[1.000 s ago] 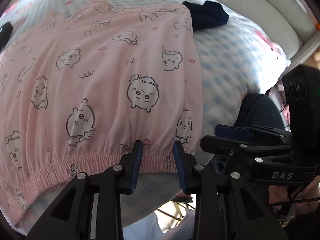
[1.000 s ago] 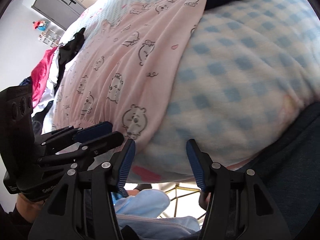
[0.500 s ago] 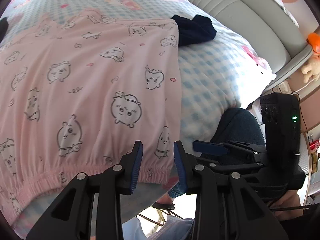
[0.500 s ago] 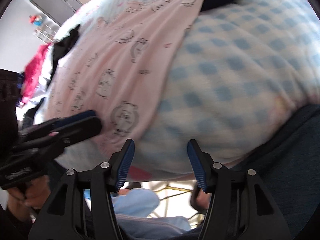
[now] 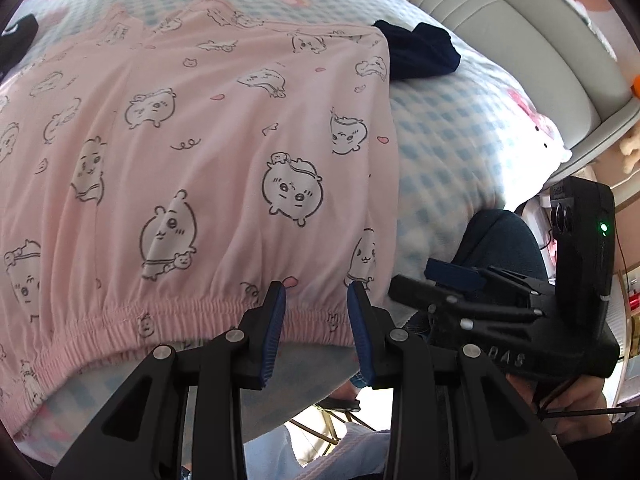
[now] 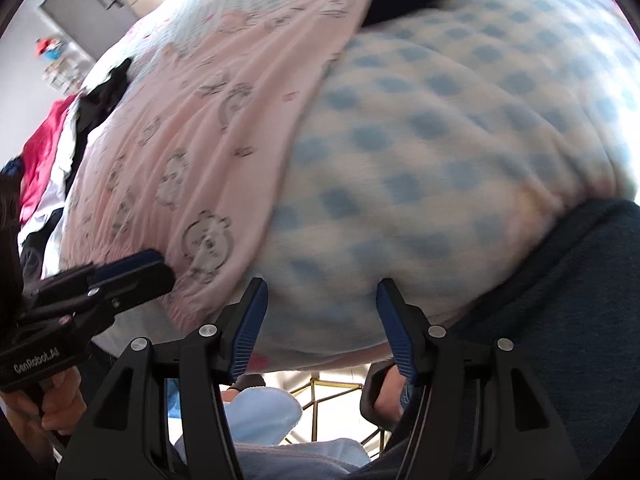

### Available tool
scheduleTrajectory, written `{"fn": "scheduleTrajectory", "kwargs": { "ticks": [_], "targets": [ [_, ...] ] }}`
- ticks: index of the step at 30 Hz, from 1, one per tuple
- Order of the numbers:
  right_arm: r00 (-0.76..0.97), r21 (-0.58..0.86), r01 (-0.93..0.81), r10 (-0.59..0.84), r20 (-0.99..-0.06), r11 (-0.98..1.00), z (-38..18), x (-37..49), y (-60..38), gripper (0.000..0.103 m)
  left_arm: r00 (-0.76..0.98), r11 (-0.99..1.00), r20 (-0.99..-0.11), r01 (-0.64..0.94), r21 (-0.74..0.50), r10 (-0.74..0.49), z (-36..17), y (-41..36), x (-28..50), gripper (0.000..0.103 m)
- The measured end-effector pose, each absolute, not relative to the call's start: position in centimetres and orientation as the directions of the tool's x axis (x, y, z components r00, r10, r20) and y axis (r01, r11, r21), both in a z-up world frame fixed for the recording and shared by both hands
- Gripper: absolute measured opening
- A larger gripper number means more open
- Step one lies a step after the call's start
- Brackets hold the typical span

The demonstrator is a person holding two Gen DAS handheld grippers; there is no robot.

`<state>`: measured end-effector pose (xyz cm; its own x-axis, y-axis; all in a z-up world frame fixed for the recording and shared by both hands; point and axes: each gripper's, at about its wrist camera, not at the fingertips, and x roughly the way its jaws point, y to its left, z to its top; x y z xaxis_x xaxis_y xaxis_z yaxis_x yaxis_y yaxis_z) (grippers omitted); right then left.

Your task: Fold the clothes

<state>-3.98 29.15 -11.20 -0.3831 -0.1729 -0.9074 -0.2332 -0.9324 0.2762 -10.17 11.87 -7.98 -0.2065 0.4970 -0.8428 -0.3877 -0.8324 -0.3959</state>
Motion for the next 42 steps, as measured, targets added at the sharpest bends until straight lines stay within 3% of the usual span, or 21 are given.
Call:
{"fn": "scheduleTrajectory", "kwargs": {
  "ticks": [5,15,17,19,21,22,23,25,32,42],
  "targets": [
    [-0.427,0.345,-0.166,-0.248,-0.869,-0.924,-10.0,-4.0,28.2,0.059,-0.235,-0.830,-0.829,-0.389,-0.398,0.508,-6.7,11.0,-10.4,0.037],
    [-0.426,0.354,-0.269,-0.219,-0.878,-0.896,-9.9,-2.5,30.7,0.059,-0.177,-0.778,-0.869,-0.550,-0.302,0.462,-7.2,15.9,-9.4,0.039],
    [-0.429,0.341,-0.280,-0.201,-0.881,-0.898,-9.4,-1.8,31.4,0.059,-0.140,-0.767,-0.889,-0.573,-0.287,0.437,-8.2,17.0,-9.3,0.052],
    [-0.427,0.344,-0.286,-0.203,-0.881,-0.894,-9.3,-1.5,32.2,0.059,-0.144,-0.762,-0.912,-0.606,-0.226,0.384,-9.2,18.2,-9.0,0.056],
    [-0.425,0.340,-0.290,-0.197,-0.883,-0.895,-9.2,-1.4,32.4,0.059,-0.178,-0.768,-0.933,-0.625,-0.139,0.313,-9.8,19.2,-8.7,0.047],
    [-0.426,0.341,-0.287,-0.200,-0.882,-0.895,-9.1,-1.3,32.5,0.059,-0.200,-0.774,-0.940,-0.626,-0.096,0.278,-10.0,19.5,-8.7,0.029],
    [-0.425,0.343,-0.285,-0.202,-0.882,-0.895,-9.1,-1.3,32.5,0.059,-0.214,-0.781,-0.939,-0.619,-0.082,0.268,-9.9,19.5,-8.9,0.019],
    [-0.423,0.355,-0.272,-0.220,-0.879,-0.894,-9.0,-1.5,32.5,0.059,-0.210,-0.799,-0.918,-0.579,-0.160,0.337,-8.7,18.3,-9.4,0.011],
    [-0.404,0.363,-0.145,-0.279,-0.871,-0.921,-8.4,-5.5,28.7,0.059,-0.332,-0.833,-0.788,-0.404,-0.378,0.518,-2.9,11.0,-12.0,0.010],
    [-0.346,0.412,0.043,-0.401,-0.848,-0.910,-7.9,-10.9,21.0,0.059,-0.390,-0.807,-0.711,-0.187,-0.561,0.585,-3.9,1.1,-14.2,0.010]
  ]
}}
